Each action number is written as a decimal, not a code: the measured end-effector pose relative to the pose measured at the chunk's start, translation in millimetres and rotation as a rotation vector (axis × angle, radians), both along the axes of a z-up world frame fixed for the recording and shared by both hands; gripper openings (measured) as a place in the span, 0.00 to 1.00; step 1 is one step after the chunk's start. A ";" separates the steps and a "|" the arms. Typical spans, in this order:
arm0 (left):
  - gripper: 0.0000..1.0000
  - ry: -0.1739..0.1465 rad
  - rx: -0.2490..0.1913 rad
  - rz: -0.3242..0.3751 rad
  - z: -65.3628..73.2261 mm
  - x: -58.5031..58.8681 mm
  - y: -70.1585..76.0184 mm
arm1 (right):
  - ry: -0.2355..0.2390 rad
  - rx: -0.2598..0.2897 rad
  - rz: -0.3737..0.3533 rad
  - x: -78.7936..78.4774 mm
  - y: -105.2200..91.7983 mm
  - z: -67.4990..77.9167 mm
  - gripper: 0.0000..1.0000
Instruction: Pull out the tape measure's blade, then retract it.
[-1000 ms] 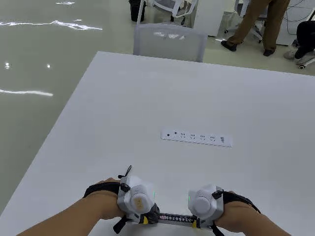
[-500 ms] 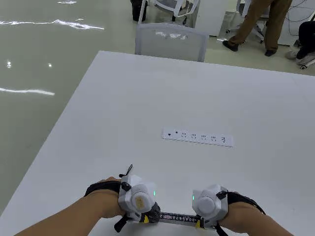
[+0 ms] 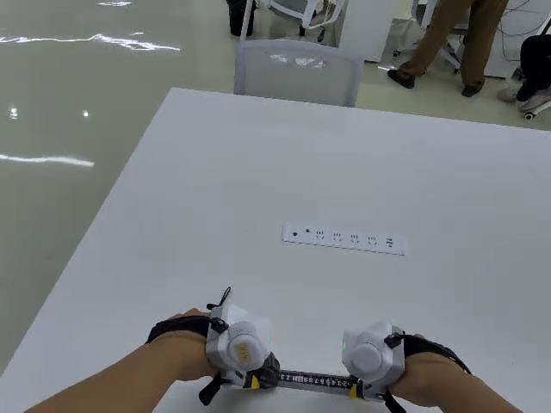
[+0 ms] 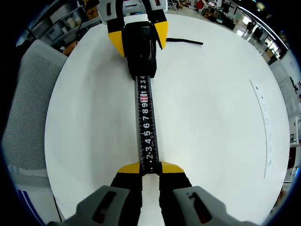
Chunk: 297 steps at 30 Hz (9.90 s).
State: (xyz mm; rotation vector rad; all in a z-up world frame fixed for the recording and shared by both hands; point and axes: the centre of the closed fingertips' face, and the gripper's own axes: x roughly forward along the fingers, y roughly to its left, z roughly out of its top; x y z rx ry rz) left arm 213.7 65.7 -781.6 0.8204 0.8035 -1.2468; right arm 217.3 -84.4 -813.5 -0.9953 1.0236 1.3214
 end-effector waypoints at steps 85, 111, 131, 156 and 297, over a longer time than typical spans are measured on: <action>0.30 0.005 0.011 -0.005 2.6 -3.0 0.5 | 0.005 -0.062 -0.037 0.2 -85.7 -2.2 0.12; 0.31 -0.025 -0.044 -0.012 3.4 -2.6 0.7 | 0.007 -0.039 -0.005 -5.2 -81.9 6.8 0.15; 0.62 0.003 -0.125 0.162 9.5 4.8 14.8 | 0.016 0.050 -0.209 -10.1 -84.1 2.7 0.27; 0.99 -0.121 -0.411 0.554 66.8 -13.0 83.9 | -0.170 0.327 -0.642 -10.0 -112.6 35.7 1.00; 0.99 -0.203 -0.566 1.002 78.7 -104.5 133.4 | -0.300 0.451 -0.729 -105.6 -160.2 74.2 0.90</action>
